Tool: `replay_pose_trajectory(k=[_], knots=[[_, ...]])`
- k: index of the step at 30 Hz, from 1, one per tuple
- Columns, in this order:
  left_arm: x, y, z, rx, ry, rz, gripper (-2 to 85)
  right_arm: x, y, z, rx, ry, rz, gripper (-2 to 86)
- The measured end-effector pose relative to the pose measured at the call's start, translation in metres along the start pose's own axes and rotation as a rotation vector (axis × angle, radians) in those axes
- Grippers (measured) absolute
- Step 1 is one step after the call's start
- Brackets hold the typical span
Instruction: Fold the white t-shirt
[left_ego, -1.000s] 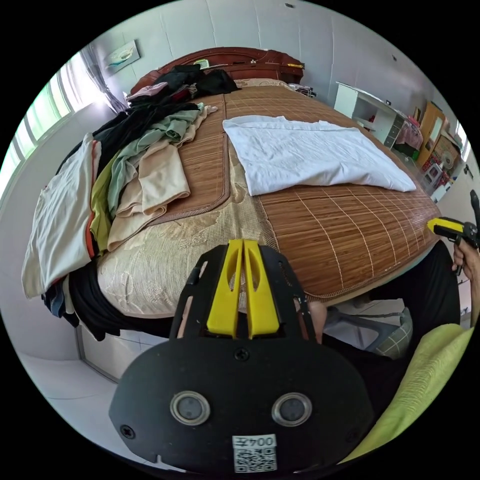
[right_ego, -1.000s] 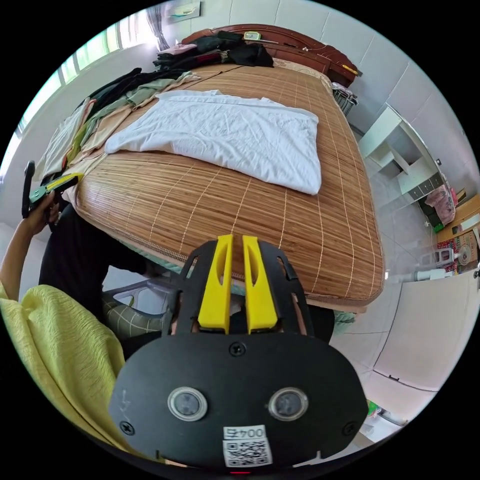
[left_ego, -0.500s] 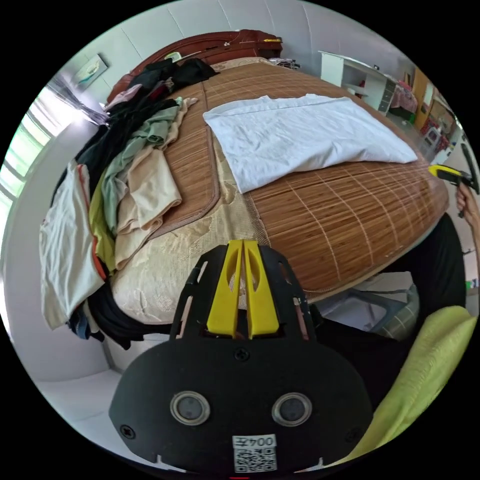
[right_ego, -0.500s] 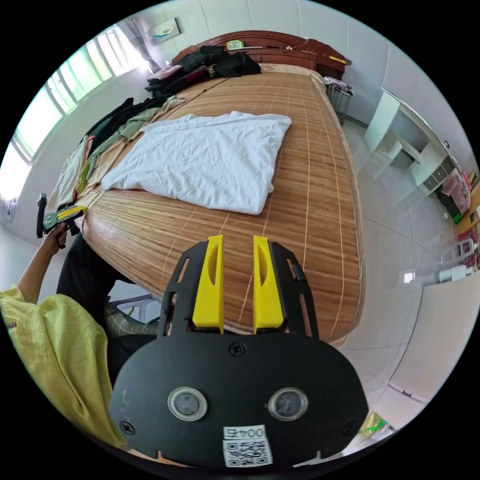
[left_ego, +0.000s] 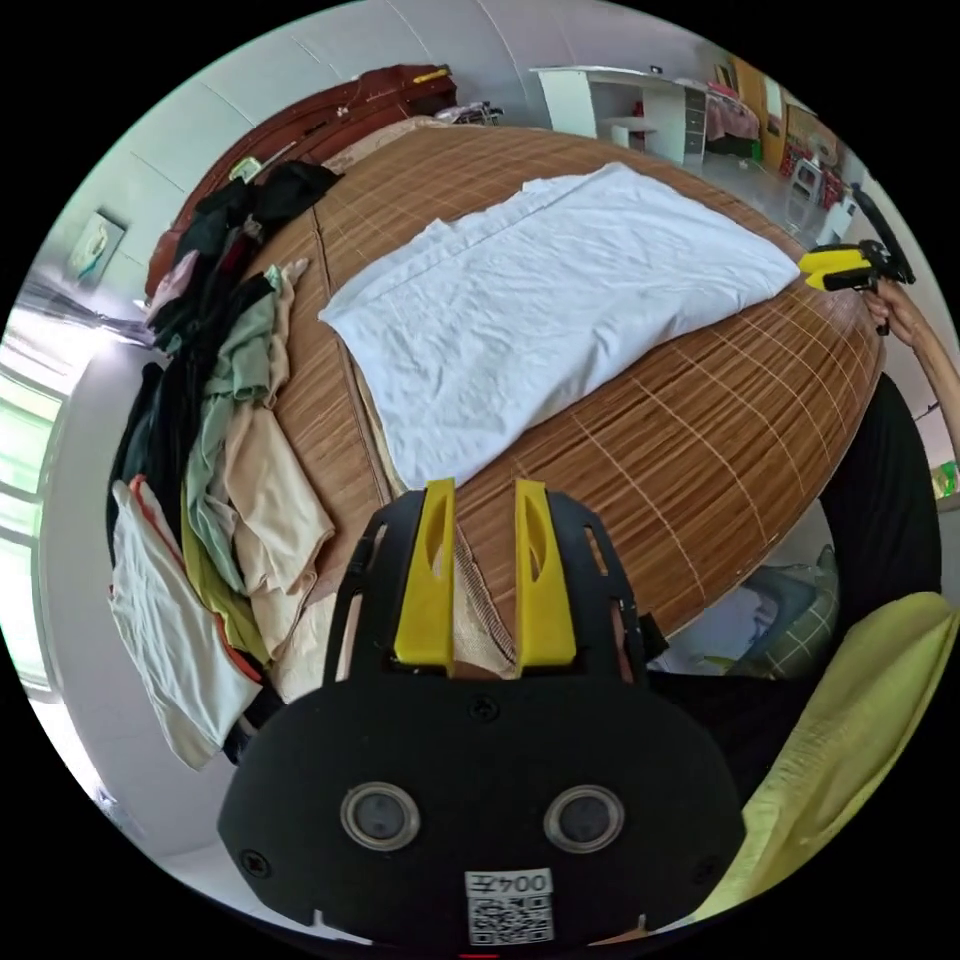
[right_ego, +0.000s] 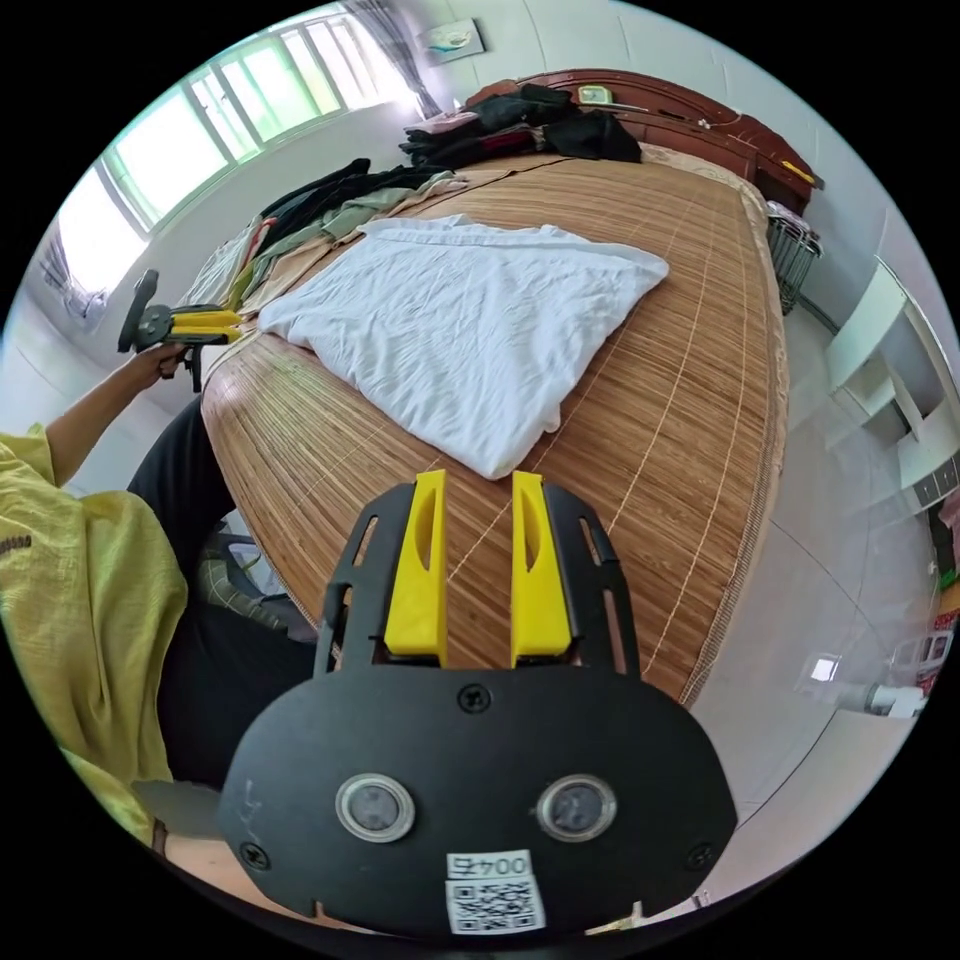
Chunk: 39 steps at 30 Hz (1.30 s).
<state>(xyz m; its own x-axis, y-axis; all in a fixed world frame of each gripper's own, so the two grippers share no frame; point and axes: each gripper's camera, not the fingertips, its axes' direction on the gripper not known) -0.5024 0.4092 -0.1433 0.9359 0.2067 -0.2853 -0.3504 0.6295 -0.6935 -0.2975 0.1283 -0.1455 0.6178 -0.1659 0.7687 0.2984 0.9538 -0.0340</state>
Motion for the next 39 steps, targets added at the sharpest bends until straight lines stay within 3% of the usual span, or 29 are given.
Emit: replay_pose_trajectory(k=[6, 17, 36, 39], knots=[[-0.046, 0.016, 0.020, -0.046, 0.027, 0.045, 12.7, 0.008, -0.002, 0.009, -0.036, -0.010, -0.030, 10.0], [-0.053, -0.021, 0.061, -0.036, 0.065, 0.177, 12.1, 0.022, -0.012, 0.004, -0.047, -0.020, -0.044, 9.2], [-0.090, -0.027, 0.095, -0.067, 0.169, 0.210, 1.4, 0.026, -0.055, -0.022, -0.088, 0.015, -0.134, 3.2], [-0.085, -0.027, 0.099, -0.070, 0.152, 0.206, 1.2, 0.024, -0.058, -0.008, -0.183, 0.012, -0.153, 2.7]])
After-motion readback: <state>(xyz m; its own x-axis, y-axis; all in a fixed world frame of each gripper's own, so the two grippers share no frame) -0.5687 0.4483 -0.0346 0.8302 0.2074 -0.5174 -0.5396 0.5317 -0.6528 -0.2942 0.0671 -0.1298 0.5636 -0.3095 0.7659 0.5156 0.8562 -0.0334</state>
